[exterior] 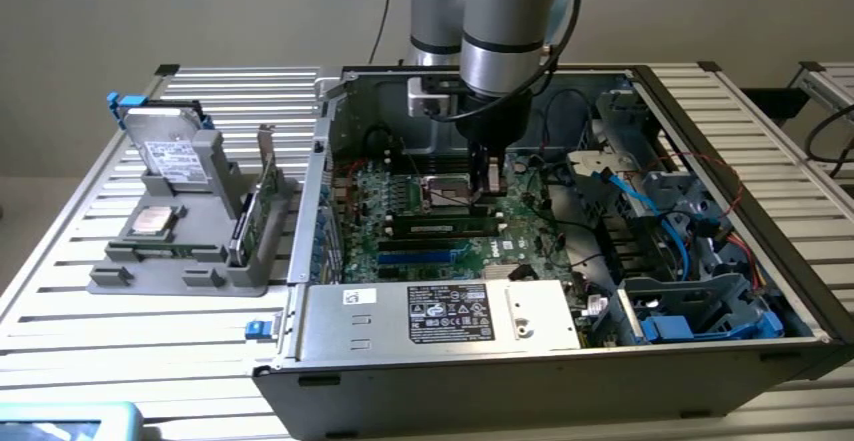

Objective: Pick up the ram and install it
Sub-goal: 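Press down the ram until it locks into place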

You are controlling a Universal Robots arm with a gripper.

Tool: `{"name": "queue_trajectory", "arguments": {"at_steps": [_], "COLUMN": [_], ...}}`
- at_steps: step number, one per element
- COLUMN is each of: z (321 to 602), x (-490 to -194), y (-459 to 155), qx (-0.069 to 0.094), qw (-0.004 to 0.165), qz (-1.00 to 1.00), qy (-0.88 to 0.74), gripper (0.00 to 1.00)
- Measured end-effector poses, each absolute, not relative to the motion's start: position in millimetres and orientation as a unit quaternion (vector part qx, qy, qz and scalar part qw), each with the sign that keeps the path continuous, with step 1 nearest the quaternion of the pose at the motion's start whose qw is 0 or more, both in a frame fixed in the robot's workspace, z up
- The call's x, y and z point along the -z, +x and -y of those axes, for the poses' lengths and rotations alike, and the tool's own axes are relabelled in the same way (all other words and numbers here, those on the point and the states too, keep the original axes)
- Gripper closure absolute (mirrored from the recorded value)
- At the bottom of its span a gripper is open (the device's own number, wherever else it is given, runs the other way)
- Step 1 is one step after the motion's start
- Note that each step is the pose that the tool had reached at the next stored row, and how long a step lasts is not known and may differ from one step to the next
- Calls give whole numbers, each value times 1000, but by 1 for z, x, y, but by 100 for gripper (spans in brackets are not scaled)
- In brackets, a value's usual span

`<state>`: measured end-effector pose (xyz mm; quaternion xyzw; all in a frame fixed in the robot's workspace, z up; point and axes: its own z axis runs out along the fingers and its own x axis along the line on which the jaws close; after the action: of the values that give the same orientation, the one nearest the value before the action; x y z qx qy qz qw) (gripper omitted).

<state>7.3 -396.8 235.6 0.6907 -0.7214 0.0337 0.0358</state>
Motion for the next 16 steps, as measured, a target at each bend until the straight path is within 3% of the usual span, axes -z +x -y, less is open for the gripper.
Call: {"name": "queue_trajectory", "arguments": {"at_steps": [6,16], "z": [397,397], "x": [-235,-232], "y": [6,5], "qx": [-39,-35], "qw": [30,25], "qz": [722,722], "qy": [690,691], "gripper": [89,89]}}
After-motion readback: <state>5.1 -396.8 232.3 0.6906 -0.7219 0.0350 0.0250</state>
